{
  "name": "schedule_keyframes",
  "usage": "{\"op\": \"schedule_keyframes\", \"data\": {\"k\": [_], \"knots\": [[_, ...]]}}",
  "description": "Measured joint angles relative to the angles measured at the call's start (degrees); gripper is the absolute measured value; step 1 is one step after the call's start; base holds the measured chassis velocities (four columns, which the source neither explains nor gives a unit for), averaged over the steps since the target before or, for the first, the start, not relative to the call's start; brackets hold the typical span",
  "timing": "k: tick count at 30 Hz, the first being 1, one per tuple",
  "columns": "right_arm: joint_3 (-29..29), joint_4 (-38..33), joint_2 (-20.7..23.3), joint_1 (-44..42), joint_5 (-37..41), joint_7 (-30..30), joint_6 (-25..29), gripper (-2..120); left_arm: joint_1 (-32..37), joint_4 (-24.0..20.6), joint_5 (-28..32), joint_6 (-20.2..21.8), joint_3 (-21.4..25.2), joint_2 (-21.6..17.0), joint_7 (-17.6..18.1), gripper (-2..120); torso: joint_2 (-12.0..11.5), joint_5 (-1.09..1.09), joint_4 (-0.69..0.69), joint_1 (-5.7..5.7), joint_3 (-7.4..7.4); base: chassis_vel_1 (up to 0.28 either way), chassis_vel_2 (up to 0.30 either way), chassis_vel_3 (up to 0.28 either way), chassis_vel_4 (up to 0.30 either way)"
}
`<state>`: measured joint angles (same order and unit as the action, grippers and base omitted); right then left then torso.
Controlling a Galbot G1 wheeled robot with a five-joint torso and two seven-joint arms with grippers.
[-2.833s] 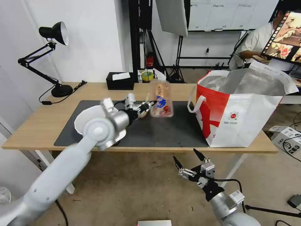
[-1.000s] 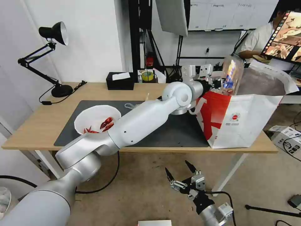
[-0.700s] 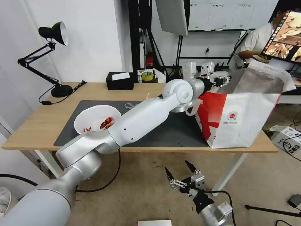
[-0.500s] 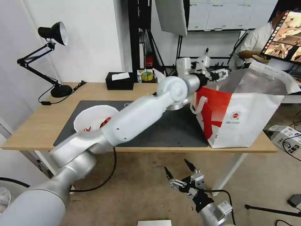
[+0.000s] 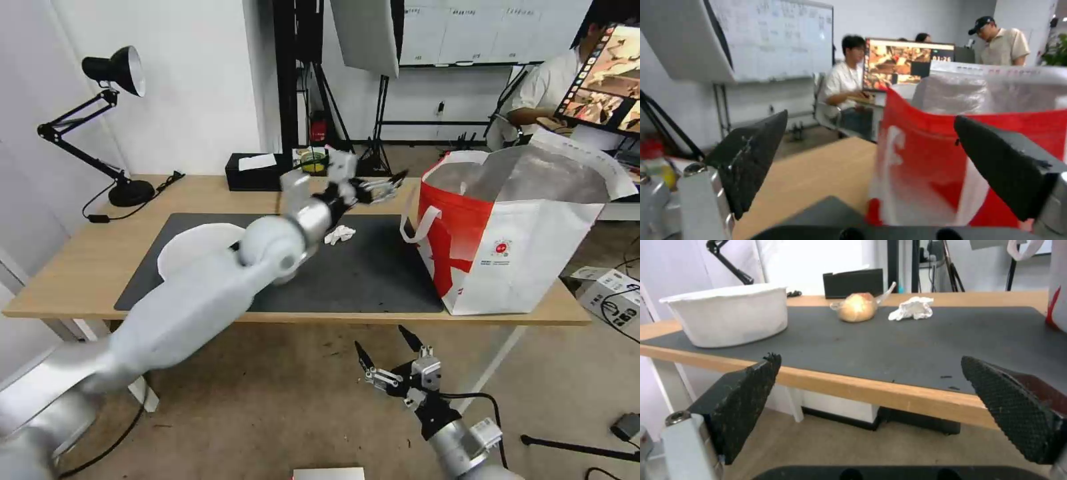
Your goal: Pick up the trash from the table and place it into the takeout bag.
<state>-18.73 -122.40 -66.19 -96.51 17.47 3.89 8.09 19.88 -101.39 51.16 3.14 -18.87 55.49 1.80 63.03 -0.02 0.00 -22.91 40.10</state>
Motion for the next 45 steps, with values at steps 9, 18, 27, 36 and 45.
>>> {"op": "schedule_keyframes", "data": {"k": [9,18,27,36,45], "knots": [[0.1,0.0,0.3,0.8,0.0,-0.5,0.7,100,14.6,-4.9,-5.7,-2.4,10.2,-5.7,-6.2,100,0.0,0.0,0.0,0.0,0.0,0.0,0.0,0.0,0.0],[0.2,0.7,0.4,1.9,0.0,-1.4,1.8,100,37.7,-12.2,-9.1,-5.0,28.2,-9.0,-8.4,100,0.0,-0.01,0.01,0.0,0.0,0.0,0.0,0.0,0.0],[0.2,1.7,-0.3,2.9,0.0,-1.9,2.1,100,53.3,-15.9,-13.7,-7.7,41.6,-5.5,-9.2,100,0.0,0.03,-0.02,0.0,0.0,0.0,0.0,0.0,0.0],[-1.1,1.4,-1.8,1.9,-0.9,-3.4,2.6,100,65.5,-15.6,-18.6,-10.0,49.5,-2.2,-10.0,100,0.0,0.01,-0.01,0.0,0.0,0.0,0.0,0.0,0.0],[-1.4,1.2,-2.8,1.4,-1.9,-4.8,2.9,100,71.3,-14.4,-19.2,-10.3,52.6,0.7,-7.2,100,0.0,0.02,0.0,-0.01,0.0,0.0,0.0,0.0,0.0]]}}
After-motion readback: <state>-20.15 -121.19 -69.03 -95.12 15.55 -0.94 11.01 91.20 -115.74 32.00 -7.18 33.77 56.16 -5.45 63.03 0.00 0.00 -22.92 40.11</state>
